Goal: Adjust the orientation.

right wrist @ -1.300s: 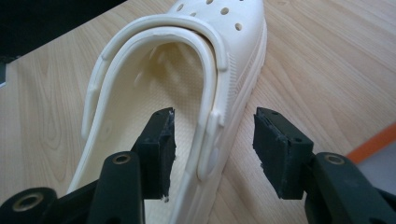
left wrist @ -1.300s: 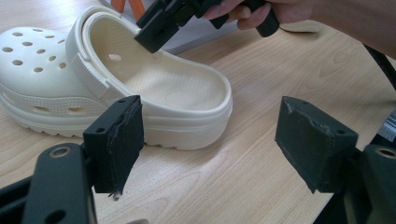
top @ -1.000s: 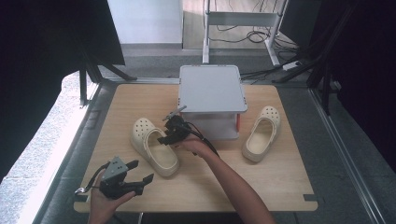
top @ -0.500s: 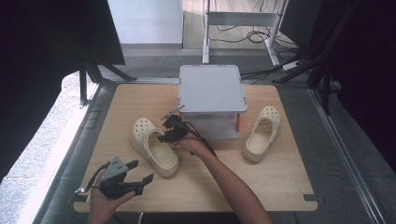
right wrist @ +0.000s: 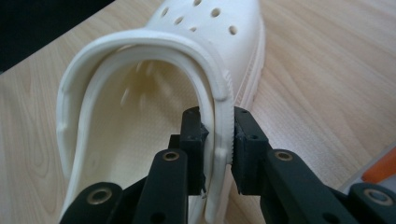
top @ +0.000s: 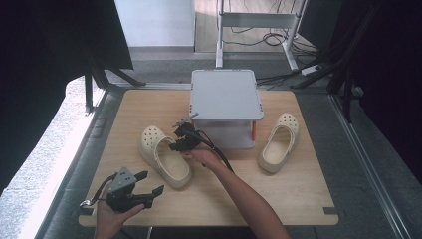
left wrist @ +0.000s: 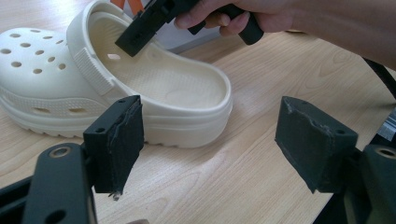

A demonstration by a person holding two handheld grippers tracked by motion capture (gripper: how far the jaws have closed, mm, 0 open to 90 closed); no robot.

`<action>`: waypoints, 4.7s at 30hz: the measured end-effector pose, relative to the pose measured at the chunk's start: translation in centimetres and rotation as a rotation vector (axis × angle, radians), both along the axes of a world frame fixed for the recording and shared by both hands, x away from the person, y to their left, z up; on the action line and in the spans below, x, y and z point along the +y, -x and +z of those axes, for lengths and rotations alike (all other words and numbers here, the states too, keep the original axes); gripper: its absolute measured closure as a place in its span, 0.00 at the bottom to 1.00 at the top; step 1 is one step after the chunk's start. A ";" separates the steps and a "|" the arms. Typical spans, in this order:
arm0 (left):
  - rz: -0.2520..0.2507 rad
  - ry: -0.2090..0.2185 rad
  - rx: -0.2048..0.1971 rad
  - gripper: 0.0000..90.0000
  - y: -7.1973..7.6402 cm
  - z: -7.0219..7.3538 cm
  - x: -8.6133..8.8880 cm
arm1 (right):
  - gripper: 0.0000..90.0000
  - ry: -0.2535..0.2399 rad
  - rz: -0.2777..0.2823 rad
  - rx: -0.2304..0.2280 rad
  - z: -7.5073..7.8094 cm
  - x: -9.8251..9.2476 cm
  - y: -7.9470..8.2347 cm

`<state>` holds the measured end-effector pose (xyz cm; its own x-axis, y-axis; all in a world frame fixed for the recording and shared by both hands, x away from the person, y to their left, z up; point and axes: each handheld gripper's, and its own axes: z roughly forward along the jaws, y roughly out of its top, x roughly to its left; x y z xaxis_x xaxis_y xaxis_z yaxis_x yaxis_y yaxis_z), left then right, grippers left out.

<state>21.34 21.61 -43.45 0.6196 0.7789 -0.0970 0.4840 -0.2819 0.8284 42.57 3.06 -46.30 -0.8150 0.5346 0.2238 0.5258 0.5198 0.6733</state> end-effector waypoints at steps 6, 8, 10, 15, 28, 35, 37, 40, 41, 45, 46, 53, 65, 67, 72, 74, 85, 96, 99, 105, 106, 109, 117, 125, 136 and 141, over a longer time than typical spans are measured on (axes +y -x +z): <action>0.000 -0.002 0.000 0.27 0.0 0.0 0.0 | 0.87 -0.032 0.028 -0.008 1.0 -0.3 0.8; 0.000 -0.002 0.001 0.27 0.0 0.0 0.0 | 0.87 -0.044 0.036 -0.009 1.4 -0.6 1.0; 0.000 -0.001 0.001 0.27 0.0 0.0 0.0 | 0.87 -0.058 0.038 -0.010 1.7 -0.9 1.4; 0.001 -0.001 0.001 0.27 0.0 0.0 0.0 | 0.87 -0.075 0.030 -0.011 2.3 -2.3 2.1; -0.019 -0.009 0.007 0.27 -0.4 -0.2 -0.8 | 0.87 -0.092 0.001 -0.013 2.2 -7.0 5.0; -0.036 -0.012 0.010 0.27 -0.8 -0.2 -1.2 | 0.87 -0.116 -0.048 -0.009 1.7 -10.9 7.0; -0.042 -0.013 0.010 0.27 -0.9 -0.2 -1.3 | 0.87 -0.124 -0.068 -0.007 1.6 -12.0 7.7; -0.048 -0.013 0.008 0.27 -1.1 -0.2 -1.5 | 0.87 -0.138 -0.094 -0.003 1.2 -13.6 8.5; -0.052 -0.014 0.009 0.27 -1.2 -0.2 -1.5 | 0.87 -0.142 -0.102 -0.001 1.1 -14.1 8.7; -0.060 -0.013 0.008 0.27 -1.4 -0.2 -1.7 | 0.87 -0.145 -0.131 -0.002 0.5 -15.8 9.6; -0.060 -0.013 0.008 0.27 -1.4 -0.2 -1.7 | 0.87 -0.142 -0.137 0.000 0.3 -16.2 9.7; -0.058 -0.014 0.009 0.27 -1.4 -0.2 -1.7 | 0.87 -0.148 -0.183 0.001 -0.6 -18.8 11.0; -0.077 -0.027 0.021 0.27 -1.7 -0.8 -2.3 | 0.86 -0.157 -0.188 -0.008 -1.2 -19.9 11.9; -0.080 -0.031 0.022 0.27 -1.8 -0.9 -2.4 | 0.85 -0.167 -0.184 -0.001 -1.3 -19.9 11.8; -0.081 -0.016 0.002 0.28 -1.8 -0.7 -2.2 | 0.79 -0.190 -0.161 0.025 -1.4 -20.2 11.5; -0.078 -0.017 0.000 0.28 -1.8 -0.6 -2.1 | 0.72 -0.207 -0.159 0.040 -1.2 -20.5 11.5; -0.070 -0.015 0.011 0.28 -1.6 -0.6 -2.2 | 0.62 -0.203 -0.232 -0.047 1.2 -24.0 12.3; -0.077 -0.029 0.007 0.27 -1.9 -0.4 -2.7 | 0.70 -0.108 -0.380 -0.084 0.6 -27.3 10.7; -0.087 -0.036 0.019 0.27 -2.1 -0.8 -2.9 | 0.79 -0.078 -0.429 -0.070 -0.4 -27.2 9.4; -0.081 -0.032 0.013 0.27 -2.0 -0.6 -2.7 | 0.90 -0.013 -0.465 -0.069 -1.5 -26.2 7.1; -0.079 -0.030 0.013 0.27 -2.1 -0.6 -2.7 | 0.92 -0.013 -0.468 -0.065 -1.6 -26.2 7.0; -0.081 -0.031 0.018 0.27 -2.1 -0.7 -2.8 | 0.96 -0.001 -0.477 -0.056 -2.0 -26.3 6.8; -0.082 -0.032 0.013 0.27 -2.0 -0.6 -2.7 | 1.00 0.021 -0.493 -0.055 -2.1 -26.4 6.9; -0.076 -0.029 0.013 0.27 -1.9 -0.5 -2.5 | 1.00 0.038 -0.507 -0.053 -1.9 -27.9 8.1; -0.072 -0.023 0.013 0.27 -1.9 -0.5 -2.2 | 1.00 0.016 -0.552 -0.039 -1.8 -33.3 10.2; -0.070 -0.024 0.013 0.27 -1.9 -0.5 -2.2 | 1.00 -0.044 -0.545 -0.004 -2.0 -35.5 10.4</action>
<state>23.27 19.40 -43.98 0.6716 0.7358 -0.0868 0.4728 -0.3354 0.8148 32.19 -32.44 -48.28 -0.4237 0.8697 0.2532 0.7087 0.1442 0.6906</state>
